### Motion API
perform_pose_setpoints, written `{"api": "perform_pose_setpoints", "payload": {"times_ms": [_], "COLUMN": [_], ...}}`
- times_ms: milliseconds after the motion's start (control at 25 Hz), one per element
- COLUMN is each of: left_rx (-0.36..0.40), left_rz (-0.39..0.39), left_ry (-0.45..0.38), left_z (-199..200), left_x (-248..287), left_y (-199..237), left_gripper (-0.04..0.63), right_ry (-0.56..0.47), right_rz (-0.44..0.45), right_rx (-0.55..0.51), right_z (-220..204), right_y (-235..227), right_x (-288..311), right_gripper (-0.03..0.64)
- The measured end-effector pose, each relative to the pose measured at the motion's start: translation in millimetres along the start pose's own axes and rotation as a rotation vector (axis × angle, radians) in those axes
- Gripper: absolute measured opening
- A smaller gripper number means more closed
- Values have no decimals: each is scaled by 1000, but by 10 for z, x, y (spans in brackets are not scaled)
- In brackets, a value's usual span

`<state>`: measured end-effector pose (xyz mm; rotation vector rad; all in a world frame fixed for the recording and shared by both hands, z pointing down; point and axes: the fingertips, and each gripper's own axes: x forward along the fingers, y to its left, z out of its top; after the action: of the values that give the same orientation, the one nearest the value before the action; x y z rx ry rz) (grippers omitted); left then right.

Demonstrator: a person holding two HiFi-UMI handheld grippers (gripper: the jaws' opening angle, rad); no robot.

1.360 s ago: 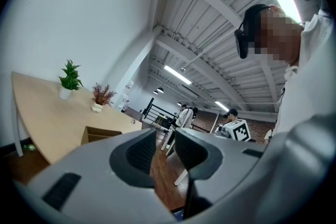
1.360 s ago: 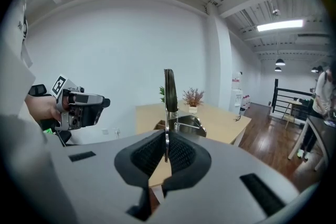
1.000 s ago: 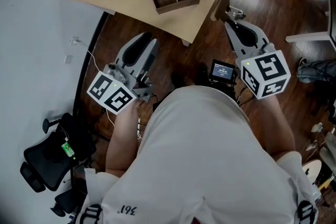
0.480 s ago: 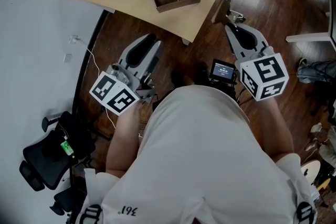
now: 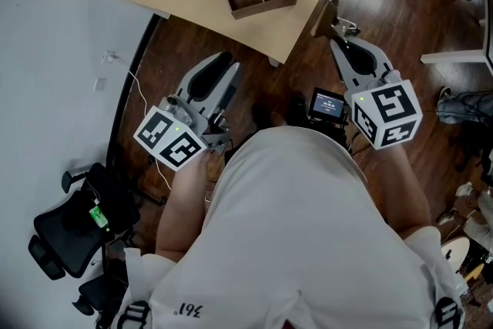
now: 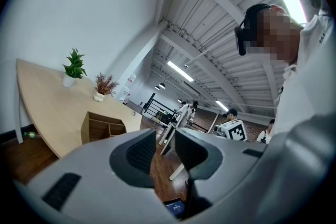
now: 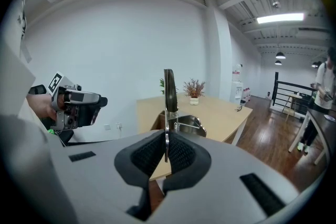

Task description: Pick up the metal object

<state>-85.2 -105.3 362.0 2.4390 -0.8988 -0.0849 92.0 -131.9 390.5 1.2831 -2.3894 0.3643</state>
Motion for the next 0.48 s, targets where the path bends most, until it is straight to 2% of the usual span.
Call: {"api": "perform_pose_setpoints", "payload": {"times_ms": [480], "left_rx": [-3], "left_rz": [-1], "left_ry": [3], "left_z": [-6], "left_x": [9], "left_y": [-3], "left_gripper": [91], "right_ry": [3], "right_rz": [3], "right_rx": [-3], "right_z": [4], "right_y": [0], "right_x": [14], "right_gripper": [5]}}
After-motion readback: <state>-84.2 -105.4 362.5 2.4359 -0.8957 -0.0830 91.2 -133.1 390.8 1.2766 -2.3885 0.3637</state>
